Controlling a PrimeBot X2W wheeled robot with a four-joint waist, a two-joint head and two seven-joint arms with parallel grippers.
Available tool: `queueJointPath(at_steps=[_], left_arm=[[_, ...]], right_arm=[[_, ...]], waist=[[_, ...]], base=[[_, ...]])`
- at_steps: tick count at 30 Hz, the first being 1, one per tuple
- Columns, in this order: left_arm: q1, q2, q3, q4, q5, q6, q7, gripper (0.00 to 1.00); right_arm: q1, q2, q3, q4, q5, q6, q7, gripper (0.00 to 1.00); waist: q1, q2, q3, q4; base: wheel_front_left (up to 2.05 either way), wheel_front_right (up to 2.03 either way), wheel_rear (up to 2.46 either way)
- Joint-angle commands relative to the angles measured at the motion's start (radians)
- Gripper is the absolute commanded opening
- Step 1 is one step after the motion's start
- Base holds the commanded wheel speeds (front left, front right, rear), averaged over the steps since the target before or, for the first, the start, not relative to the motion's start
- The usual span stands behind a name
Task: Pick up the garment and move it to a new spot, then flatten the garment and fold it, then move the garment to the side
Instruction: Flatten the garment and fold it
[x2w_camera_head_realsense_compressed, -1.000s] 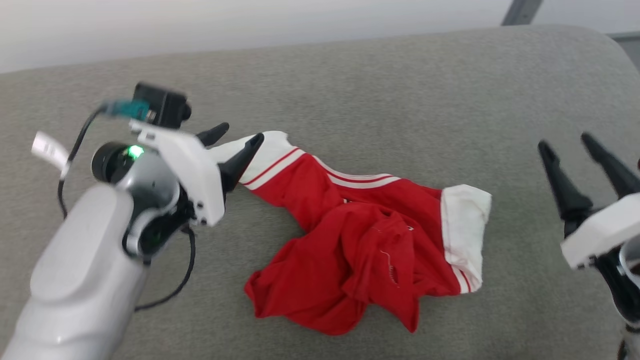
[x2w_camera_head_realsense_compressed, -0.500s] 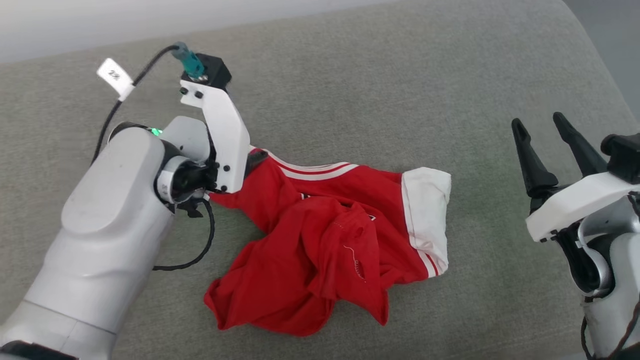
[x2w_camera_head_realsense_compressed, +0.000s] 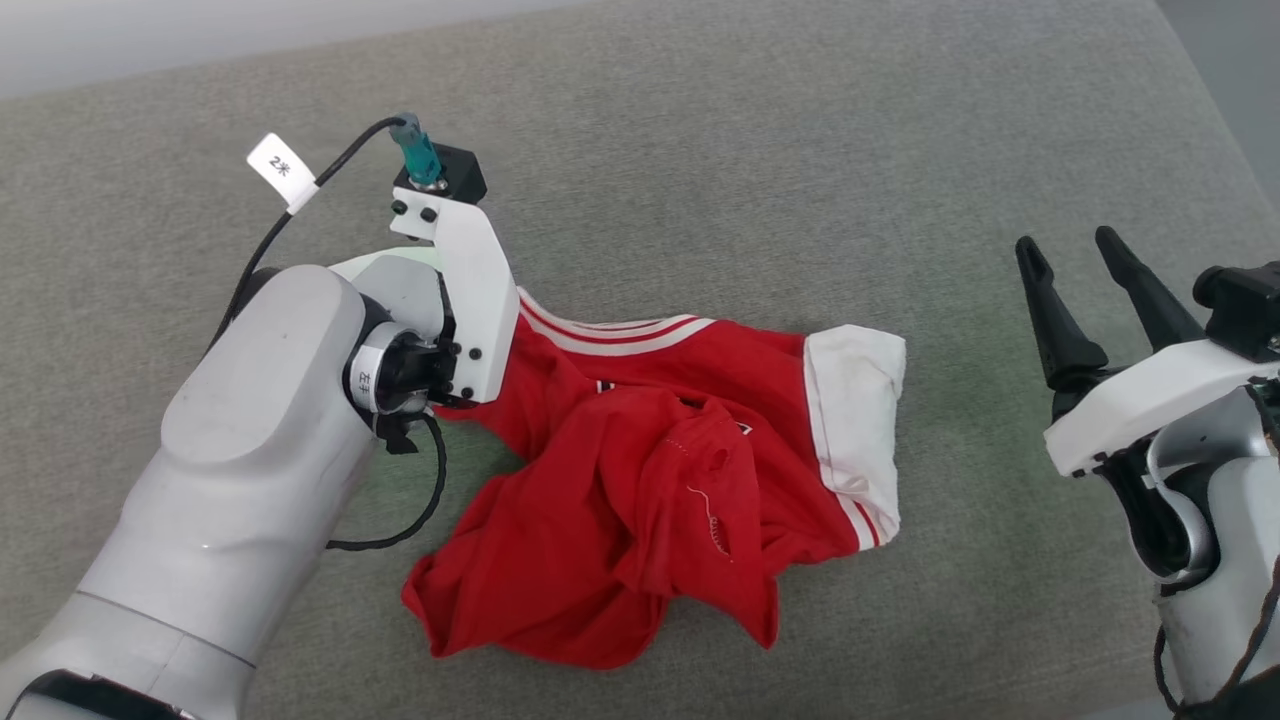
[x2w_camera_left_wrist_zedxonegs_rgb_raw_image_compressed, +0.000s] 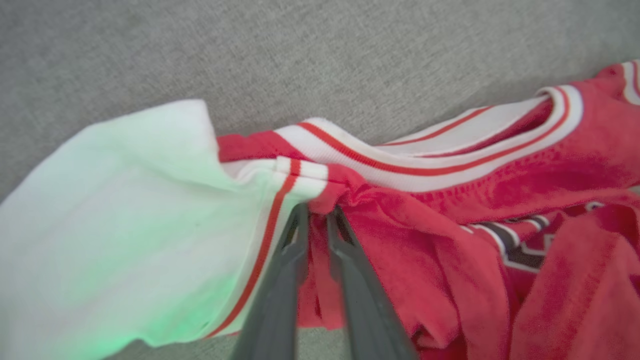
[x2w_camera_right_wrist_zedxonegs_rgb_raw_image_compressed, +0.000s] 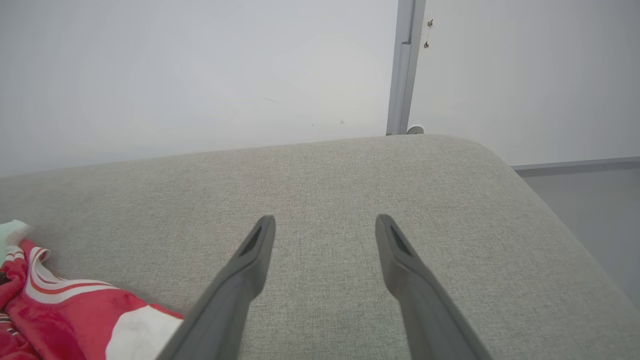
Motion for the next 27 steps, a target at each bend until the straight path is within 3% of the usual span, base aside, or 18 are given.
queueJointPath(at_steps=[1, 7, 13, 16, 17, 22, 27], left_arm=[[-0.014, -0.001, 0.002, -0.004, -0.002, 0.000, -0.005, 0.00], [0.010, 0.016, 0.024, -0.071, -0.019, 0.019, -0.023, 0.00], [0.088, 0.079, 0.061, -0.199, -0.044, 0.054, -0.037, 0.00], [0.145, 0.123, 0.083, -0.279, -0.048, 0.090, -0.032, 0.00], [0.192, 0.160, 0.093, -0.335, -0.048, 0.120, -0.018, 0.00], [0.331, 0.235, 0.121, -0.489, -0.055, 0.217, 0.009, 0.00], [0.469, 0.261, 0.128, -0.560, -0.087, 0.279, 0.025, 0.00]], right_arm=[[-0.012, -0.005, 0.000, 0.002, 0.002, 0.000, -0.006, 1.00], [0.003, -0.017, -0.025, 0.008, -0.001, -0.001, -0.010, 1.00], [0.022, -0.024, -0.050, -0.008, -0.006, 0.000, 0.006, 1.00], [0.027, -0.029, -0.063, -0.019, -0.009, 0.000, 0.012, 1.00], [0.033, -0.029, -0.073, -0.026, -0.011, 0.000, 0.019, 1.00], [0.044, -0.028, -0.088, -0.043, -0.007, -0.001, 0.034, 1.00], [0.050, -0.028, -0.089, -0.056, -0.005, -0.001, 0.048, 1.00]], waist=[[0.0000, 0.0000, -0.001, 0.006], [0.0000, 0.0000, -0.014, 0.047], [0.0000, 0.0000, -0.024, 0.089], [0.0000, 0.0000, -0.029, 0.107], [0.0000, 0.0000, -0.032, 0.118], [0.0000, 0.0000, -0.036, 0.139], [0.0000, 0.0000, -0.038, 0.151]], base=[[0.00, 0.00, 0.00], [0.00, 0.00, 0.00], [0.00, 0.00, 0.00], [0.00, 0.00, 0.00], [0.00, 0.00, 0.00], [0.00, 0.00, 0.00], [0.00, 0.00, 0.00]])
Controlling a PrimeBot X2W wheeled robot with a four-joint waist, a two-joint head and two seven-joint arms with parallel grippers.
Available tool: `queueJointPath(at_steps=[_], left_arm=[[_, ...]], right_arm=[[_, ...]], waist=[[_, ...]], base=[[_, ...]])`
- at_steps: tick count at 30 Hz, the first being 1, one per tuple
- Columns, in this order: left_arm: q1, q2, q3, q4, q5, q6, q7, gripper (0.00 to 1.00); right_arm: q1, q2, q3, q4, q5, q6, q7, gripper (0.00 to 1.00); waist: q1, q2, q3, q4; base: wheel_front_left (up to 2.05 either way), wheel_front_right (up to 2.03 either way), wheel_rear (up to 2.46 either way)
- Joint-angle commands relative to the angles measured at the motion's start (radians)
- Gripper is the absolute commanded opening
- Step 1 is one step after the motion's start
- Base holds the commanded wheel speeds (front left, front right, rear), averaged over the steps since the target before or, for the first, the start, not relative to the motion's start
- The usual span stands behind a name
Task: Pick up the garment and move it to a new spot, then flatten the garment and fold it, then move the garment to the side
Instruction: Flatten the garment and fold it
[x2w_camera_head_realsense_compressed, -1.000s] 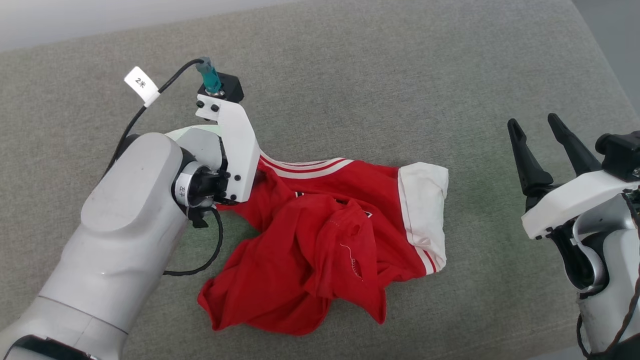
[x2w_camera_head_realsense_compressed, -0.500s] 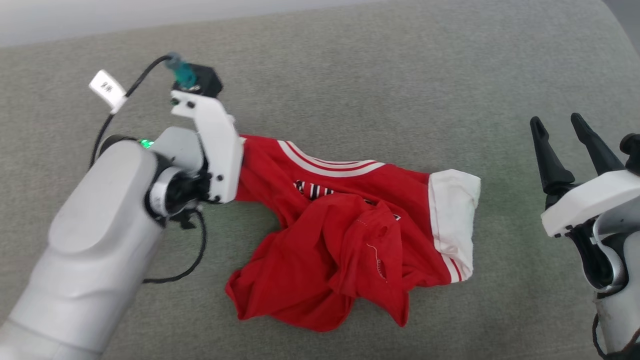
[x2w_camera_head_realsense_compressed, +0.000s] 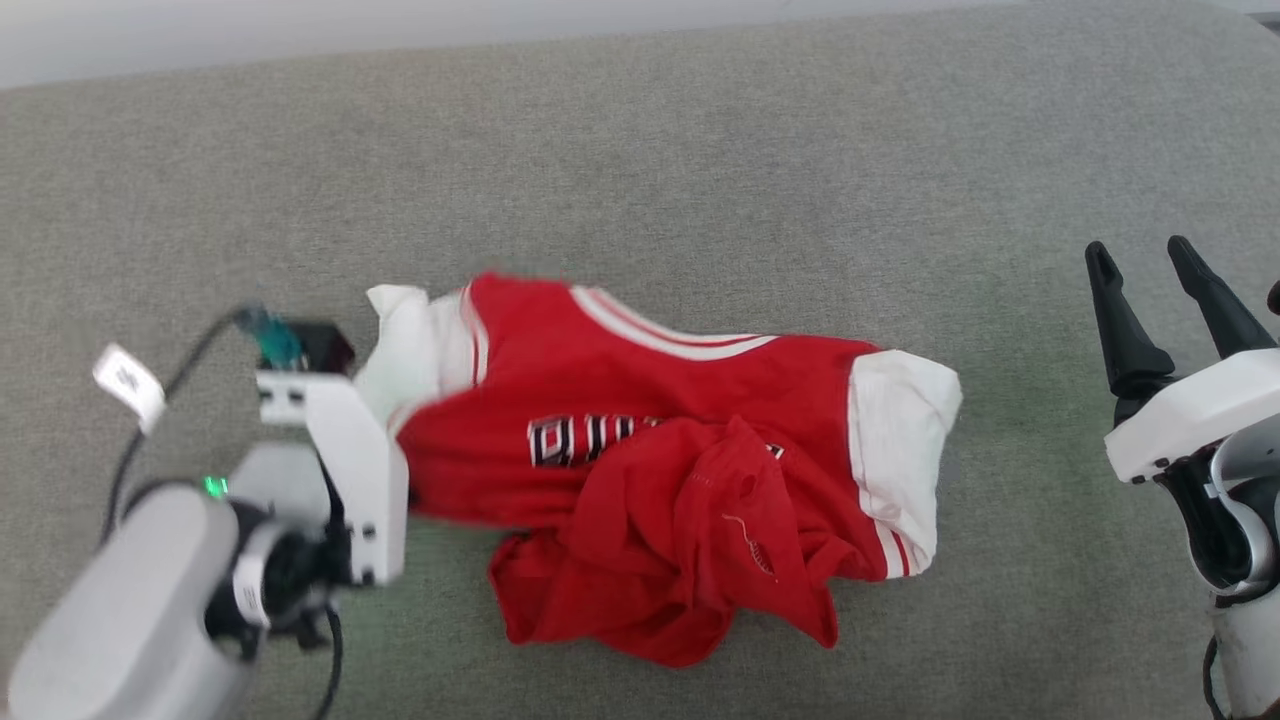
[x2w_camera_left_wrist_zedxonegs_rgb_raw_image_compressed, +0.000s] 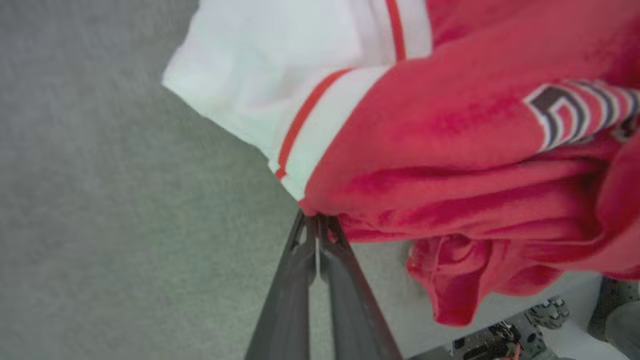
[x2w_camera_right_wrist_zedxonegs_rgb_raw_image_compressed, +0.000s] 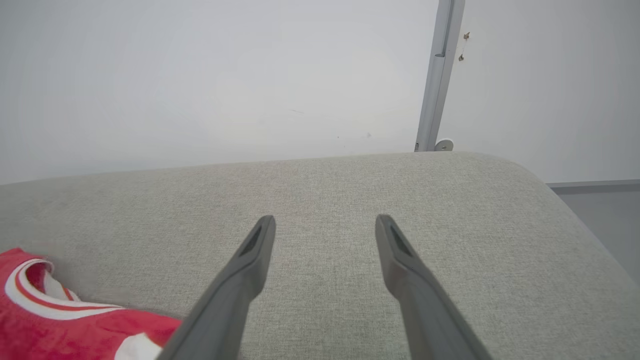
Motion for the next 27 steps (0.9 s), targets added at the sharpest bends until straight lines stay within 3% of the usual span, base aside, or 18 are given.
queueJointPath(at_steps=[1, 2, 3, 4, 5, 6, 19, 27], left_arm=[[0.041, 0.004, -0.002, -0.009, -0.013, 0.016, 0.007, 0.00], [0.057, 0.004, -0.005, -0.010, -0.019, 0.020, 0.005, 0.00], [0.070, 0.003, -0.007, -0.009, -0.019, 0.017, -0.001, 0.12], [0.081, 0.004, -0.011, -0.007, -0.018, 0.013, -0.005, 0.42], [0.089, 0.006, -0.013, -0.005, -0.017, 0.010, -0.006, 0.81], [0.093, 0.008, -0.013, -0.005, -0.018, 0.009, -0.008, 1.00], [-0.031, 0.089, 0.031, -0.104, 0.014, 0.038, 0.061, 1.00], [-0.188, 0.047, -0.004, 0.087, 0.064, -0.016, 0.043, 1.00]], right_arm=[[0.007, 0.000, 0.003, -0.008, 0.001, 0.000, 0.008, 1.00], [0.007, 0.002, 0.002, -0.009, 0.001, -0.001, 0.007, 1.00], [0.007, 0.003, 0.003, -0.010, 0.002, 0.000, 0.010, 1.00], [0.008, 0.004, 0.005, -0.012, 0.002, 0.000, 0.012, 1.00], [0.011, 0.005, 0.006, -0.012, 0.003, 0.000, 0.014, 1.00], [0.013, 0.005, 0.007, -0.013, 0.004, 0.000, 0.015, 1.00], [0.039, 0.012, 0.010, -0.034, 0.009, 0.000, 0.029, 1.00], [0.014, 0.016, 0.024, -0.047, 0.023, 0.000, 0.037, 1.00]], waist=[[0.0000, 0.0000, -0.002, 0.003], [0.0000, 0.0000, -0.003, 0.004], [0.0000, 0.0000, -0.005, 0.005], [0.0000, 0.0000, -0.007, 0.005], [0.0000, 0.0000, -0.011, 0.005], [0.0000, 0.0000, -0.014, 0.005], [0.0000, 0.0000, -0.037, -0.009], [0.0000, 0.0000, -0.004, -0.040]], base=[[0.00, 0.00, 0.00], [0.00, 0.00, 0.00], [0.00, 0.00, 0.00], [0.00, 0.00, 0.00], [0.00, 0.00, 0.00], [0.00, 0.00, 0.00], [0.00, 0.00, 0.00], [0.00, 0.00, 0.00]])
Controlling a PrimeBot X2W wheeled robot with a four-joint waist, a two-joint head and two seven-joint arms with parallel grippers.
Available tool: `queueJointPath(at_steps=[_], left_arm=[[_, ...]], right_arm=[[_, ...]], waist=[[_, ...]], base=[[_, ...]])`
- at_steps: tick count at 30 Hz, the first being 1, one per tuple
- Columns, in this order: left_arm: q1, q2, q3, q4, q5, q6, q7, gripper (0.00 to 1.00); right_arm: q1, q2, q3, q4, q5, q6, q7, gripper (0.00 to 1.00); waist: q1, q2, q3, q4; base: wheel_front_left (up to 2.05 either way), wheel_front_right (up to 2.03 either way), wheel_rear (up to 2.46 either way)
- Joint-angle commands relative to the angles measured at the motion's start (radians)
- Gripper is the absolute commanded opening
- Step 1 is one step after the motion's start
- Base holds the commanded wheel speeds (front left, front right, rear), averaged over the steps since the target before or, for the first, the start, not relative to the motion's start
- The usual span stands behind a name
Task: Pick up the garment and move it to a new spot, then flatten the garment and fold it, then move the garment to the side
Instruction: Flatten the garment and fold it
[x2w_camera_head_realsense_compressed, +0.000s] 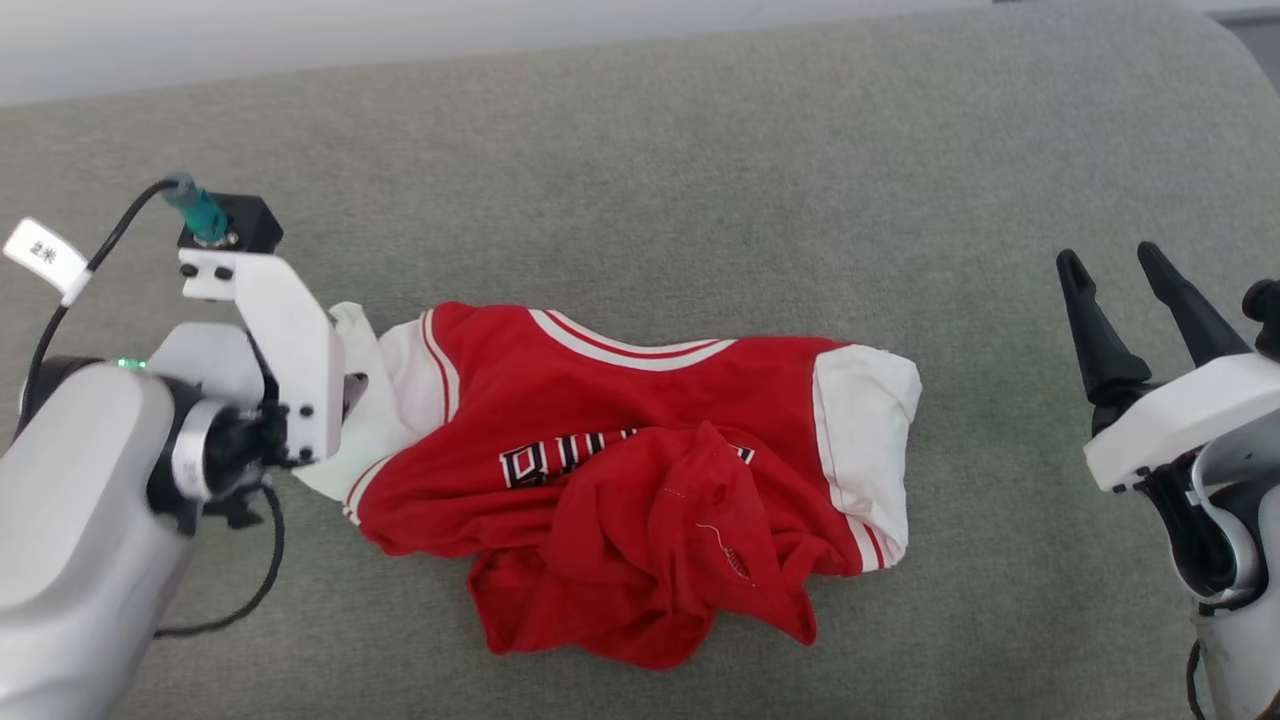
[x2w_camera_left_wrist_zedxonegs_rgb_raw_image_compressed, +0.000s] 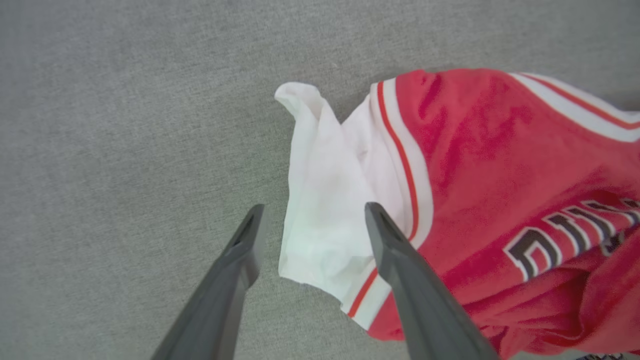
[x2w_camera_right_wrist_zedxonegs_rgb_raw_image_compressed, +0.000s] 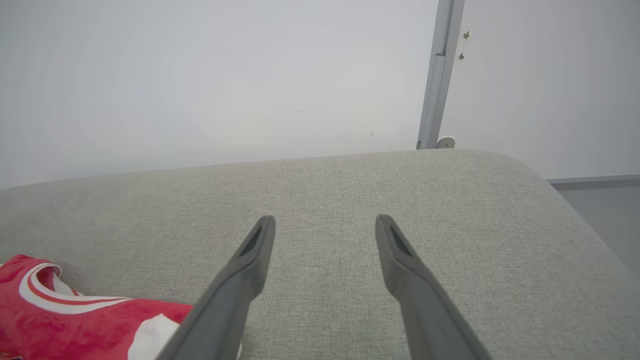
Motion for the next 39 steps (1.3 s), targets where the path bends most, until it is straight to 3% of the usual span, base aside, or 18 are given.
queueJointPath(at_steps=[1, 11, 12, 13, 16, 24, 30, 34, 35, 36, 39], left_arm=[[-0.027, -0.014, -0.007, 0.031, 0.004, -0.009, -0.006, 1.00], [-0.133, -0.113, -0.073, 0.396, 0.055, -0.049, -0.063, 1.00], [-0.131, -0.128, -0.072, 0.433, 0.041, -0.061, -0.068, 0.83], [-0.132, -0.142, -0.070, 0.461, 0.031, -0.074, -0.077, 0.00], [-0.153, -0.164, -0.060, 0.533, 0.026, -0.093, -0.117, 0.00], [-0.222, -0.101, 0.022, 0.634, 0.010, -0.103, -0.282, 0.00], [-0.206, -0.053, 0.049, 0.672, 0.000, -0.083, -0.298, 0.00], [-0.178, -0.058, 0.057, 0.661, -0.025, -0.106, -0.305, 0.00], [-0.171, -0.061, 0.060, 0.657, -0.032, -0.114, -0.312, 0.33], [-0.165, -0.065, 0.065, 0.650, -0.034, -0.117, -0.325, 1.00], [-0.150, -0.080, 0.081, 0.625, -0.048, -0.123, -0.377, 1.00]], right_arm=[[-0.010, 0.003, 0.003, -0.003, 0.005, 0.000, 0.003, 1.00], [-0.040, 0.004, 0.016, -0.003, 0.022, -0.001, 0.002, 1.00], [-0.042, 0.003, 0.017, -0.002, 0.025, 0.000, 0.001, 1.00], [-0.044, 0.003, 0.017, -0.001, 0.027, 0.000, 0.000, 1.00], [-0.044, -0.005, 0.012, 0.004, 0.029, 0.000, -0.003, 1.00], [-0.029, -0.021, -0.016, -0.004, 0.019, 0.000, 0.009, 1.00], [-0.020, -0.021, -0.025, -0.015, 0.012, 0.000, 0.019, 1.00], [-0.017, -0.020, -0.023, -0.025, 0.013, 0.000, 0.026, 1.00], [-0.017, -0.020, -0.019, -0.027, 0.012, 0.000, 0.030, 1.00], [-0.018, -0.019, -0.015, -0.029, 0.013, 0.000, 0.034, 1.00], [-0.022, -0.021, -0.005, -0.036, 0.013, 0.000, 0.042, 1.00]], waist=[[-0.0001, 0.0000, 0.013, -0.010], [-0.0001, 0.0000, 0.065, -0.035], [-0.0001, 0.0000, 0.067, -0.035], [-0.0001, 0.0000, 0.069, -0.034], [-0.0001, 0.0000, 0.073, -0.024], [-0.0001, 0.0000, 0.062, 0.029], [-0.0001, 0.0000, 0.055, 0.053], [-0.0001, 0.0000, 0.055, 0.070], [-0.0001, 0.0000, 0.056, 0.073], [-0.0001, 0.0000, 0.056, 0.077], [-0.0001, 0.0000, 0.056, 0.085]], base=[[0.00, 0.00, 0.00], [0.00, 0.00, 0.00], [0.00, 0.00, 0.00], [0.00, 0.00, 0.00], [0.00, 0.00, 0.00], [0.00, 0.00, 0.00], [0.00, 0.00, 0.00], [0.00, 0.00, 0.00], [0.00, 0.00, 0.00], [0.00, 0.00, 0.00], [0.00, 0.00, 0.00]])
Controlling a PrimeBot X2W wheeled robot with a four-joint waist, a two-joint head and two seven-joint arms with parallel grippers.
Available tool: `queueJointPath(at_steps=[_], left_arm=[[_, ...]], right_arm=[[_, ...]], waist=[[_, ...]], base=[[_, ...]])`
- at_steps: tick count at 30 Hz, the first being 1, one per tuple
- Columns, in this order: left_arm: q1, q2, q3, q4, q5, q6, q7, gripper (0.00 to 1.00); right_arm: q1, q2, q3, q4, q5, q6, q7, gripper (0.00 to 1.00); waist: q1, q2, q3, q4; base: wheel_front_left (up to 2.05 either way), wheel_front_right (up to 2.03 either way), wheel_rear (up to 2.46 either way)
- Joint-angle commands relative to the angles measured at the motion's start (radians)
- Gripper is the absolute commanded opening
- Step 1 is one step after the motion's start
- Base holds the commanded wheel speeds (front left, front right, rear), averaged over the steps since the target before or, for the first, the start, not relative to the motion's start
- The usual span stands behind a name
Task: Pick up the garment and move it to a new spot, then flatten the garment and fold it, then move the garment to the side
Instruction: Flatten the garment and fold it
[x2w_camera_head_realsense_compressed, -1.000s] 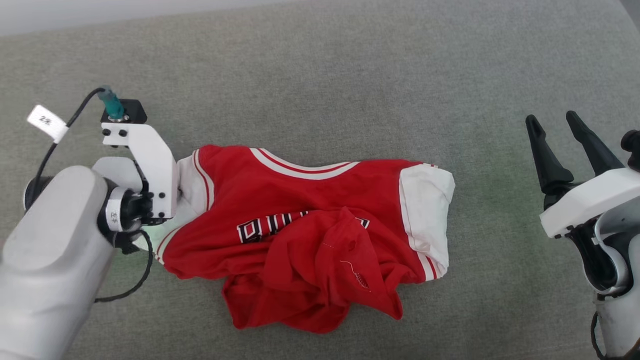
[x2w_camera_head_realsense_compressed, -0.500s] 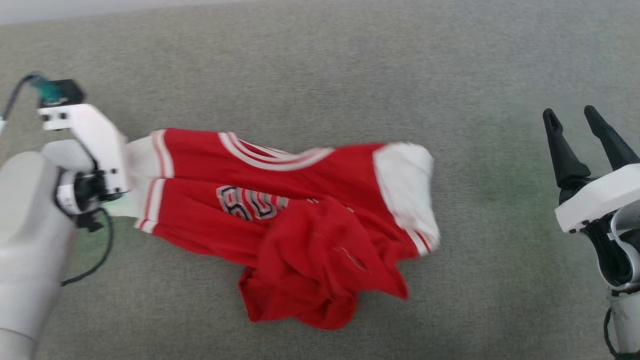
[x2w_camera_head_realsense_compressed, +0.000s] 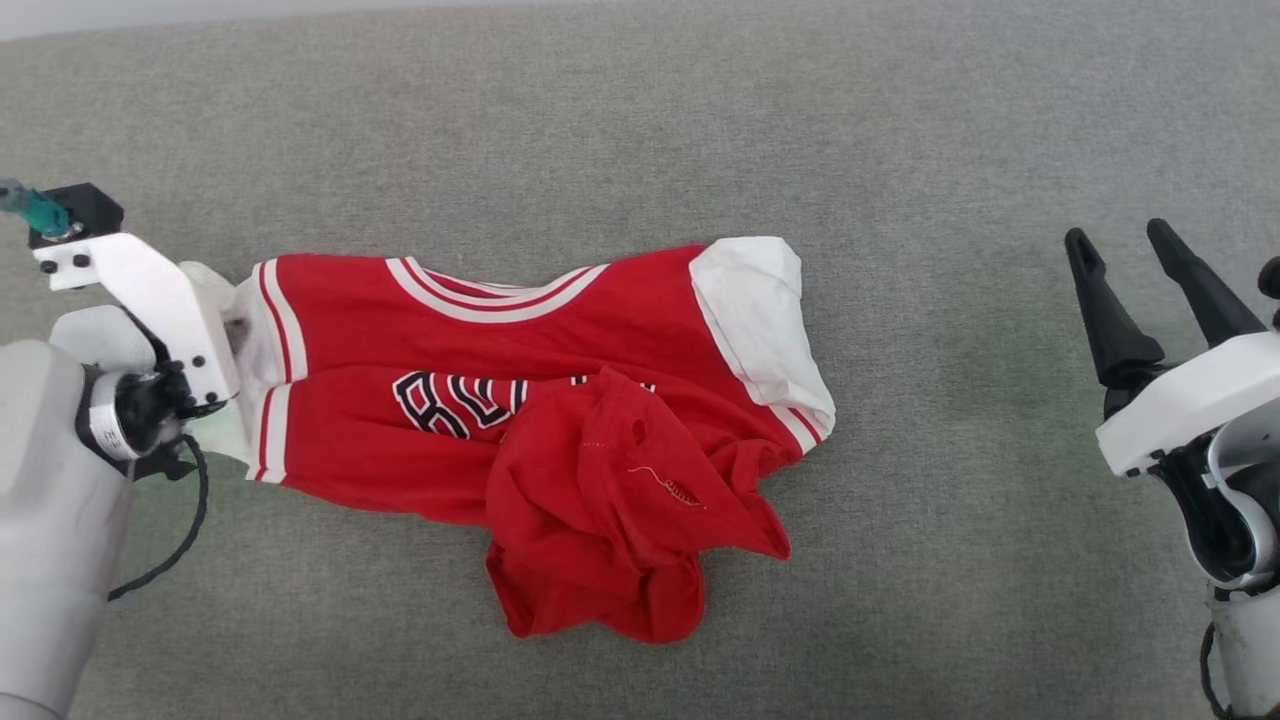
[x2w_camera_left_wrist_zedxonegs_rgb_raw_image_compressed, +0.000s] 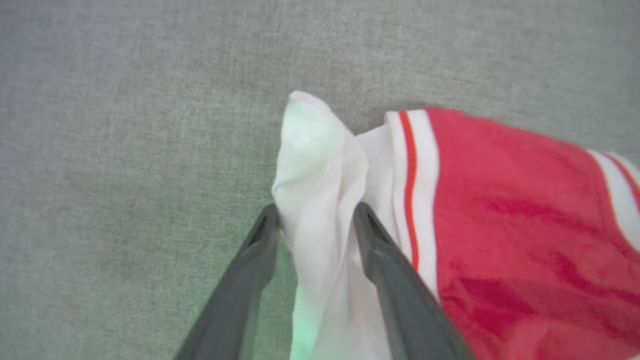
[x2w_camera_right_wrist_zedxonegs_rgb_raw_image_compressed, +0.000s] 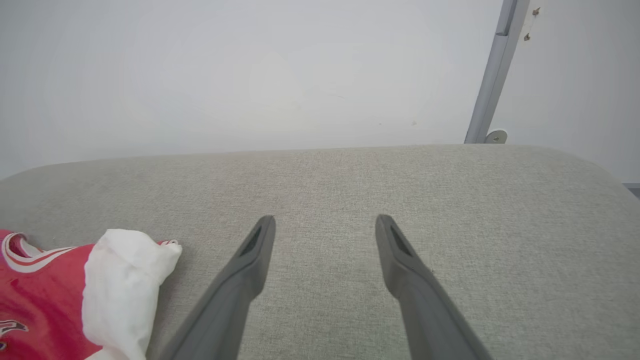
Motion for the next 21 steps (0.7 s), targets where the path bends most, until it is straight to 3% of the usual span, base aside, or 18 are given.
queueJointPath(at_steps=[1, 7, 10, 21], left_arm=[[0.020, -0.002, 0.002, -0.019, 0.004, -0.009, -0.033, 1.00], [0.085, 0.003, 0.031, -0.151, 0.016, -0.038, -0.234, 1.00], [0.145, 0.011, 0.042, -0.239, 0.037, -0.030, -0.344, 1.00], [0.431, -0.026, 0.069, -0.560, 0.106, 0.052, -0.723, 1.00]], right_arm=[[-0.004, -0.003, 0.003, -0.004, -0.001, 0.000, 0.007, 1.00], [0.000, -0.009, 0.046, -0.020, 0.011, 0.000, 0.023, 1.00], [0.007, -0.016, 0.079, -0.031, 0.025, 0.000, 0.041, 1.00], [-0.010, -0.100, 0.268, -0.112, 0.119, 0.000, 0.227, 1.00]], waist=[[0.0000, 0.0000, -0.002, 0.005], [0.0000, 0.0000, -0.015, 0.024], [0.0000, 0.0000, -0.018, 0.040], [0.0000, 0.0000, -0.022, 0.123]], base=[[0.00, 0.00, 0.00], [0.00, 0.00, 0.00], [0.00, 0.00, 0.00], [0.00, 0.00, 0.00]])
